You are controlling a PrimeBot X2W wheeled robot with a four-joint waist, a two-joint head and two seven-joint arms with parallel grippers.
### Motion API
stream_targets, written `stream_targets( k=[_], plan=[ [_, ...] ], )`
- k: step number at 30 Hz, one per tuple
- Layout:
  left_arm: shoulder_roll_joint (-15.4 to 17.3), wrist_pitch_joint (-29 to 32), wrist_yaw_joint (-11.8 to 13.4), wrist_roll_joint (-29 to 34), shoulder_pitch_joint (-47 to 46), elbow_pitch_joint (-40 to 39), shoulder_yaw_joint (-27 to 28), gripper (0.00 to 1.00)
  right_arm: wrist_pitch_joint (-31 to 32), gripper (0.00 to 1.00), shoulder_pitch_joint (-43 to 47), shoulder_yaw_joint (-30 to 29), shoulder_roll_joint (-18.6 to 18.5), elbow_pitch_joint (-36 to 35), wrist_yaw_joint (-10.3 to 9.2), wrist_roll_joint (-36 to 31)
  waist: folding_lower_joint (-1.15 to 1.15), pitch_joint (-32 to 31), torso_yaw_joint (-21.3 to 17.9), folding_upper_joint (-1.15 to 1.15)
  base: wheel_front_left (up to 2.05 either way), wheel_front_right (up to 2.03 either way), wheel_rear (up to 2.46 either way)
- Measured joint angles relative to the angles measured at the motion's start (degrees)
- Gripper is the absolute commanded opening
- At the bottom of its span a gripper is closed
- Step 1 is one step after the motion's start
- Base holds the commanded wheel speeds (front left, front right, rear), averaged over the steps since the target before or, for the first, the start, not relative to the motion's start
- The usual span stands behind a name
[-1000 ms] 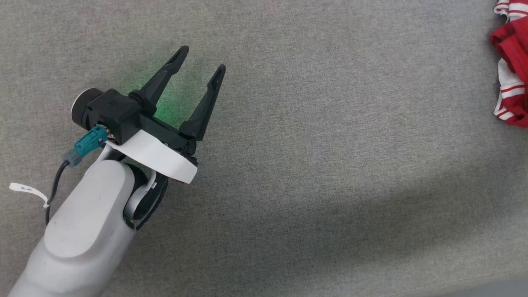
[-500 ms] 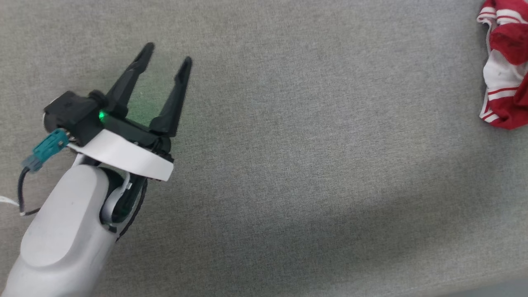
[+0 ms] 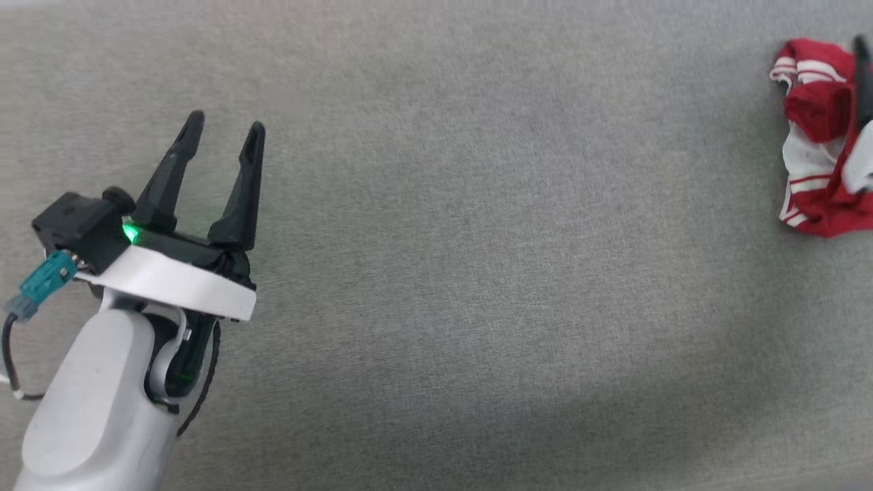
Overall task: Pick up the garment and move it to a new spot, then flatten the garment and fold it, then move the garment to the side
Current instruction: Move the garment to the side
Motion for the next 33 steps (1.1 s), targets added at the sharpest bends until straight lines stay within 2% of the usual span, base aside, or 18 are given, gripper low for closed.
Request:
stream_targets(
  k=[7, 12, 18, 24, 33],
  plan=[
    [-1.4, 0.0, 0.0, 2.0, 3.9, -1.7, 4.2, 1.00, -4.7, 1.00, 7.2, 3.8, 1.5, -7.9, 0.00, 4.9, 0.00, -3.5, 1.8, 0.00, 0.00, 0.00, 0.00],
    [-2.7, 0.0, 0.0, 3.4, 8.1, -2.9, 8.8, 1.00, -7.1, 1.00, 12.5, 4.5, 2.2, -12.9, 0.00, 6.8, 0.00, -6.0, 2.9, 0.00, 0.00, 0.00, 0.00],
    [-4.7, 0.0, 0.0, 5.2, 14.6, -4.4, 14.7, 1.00, -9.3, 1.00, 20.0, 4.4, 5.3, -19.6, 0.00, 7.1, 0.00, -9.4, 4.2, 0.00, 0.00, 0.00, 0.00],
    [-6.3, 0.0, 0.0, 6.3, 19.1, -5.8, 18.1, 1.00, -9.8, 1.00, 25.6, 4.5, 6.2, -23.3, 0.00, 6.5, 0.00, -11.6, 5.1, 0.00, 0.00, 0.00, 0.00],
    [-9.4, 0.0, 0.0, 7.4, 26.3, -8.1, 22.7, 1.00, -9.9, 1.00, 35.2, 0.7, 9.4, -29.7, 0.00, 4.6, 0.00, -15.5, 6.7, 0.00, 0.00, 0.00, 0.00]
  ],
)
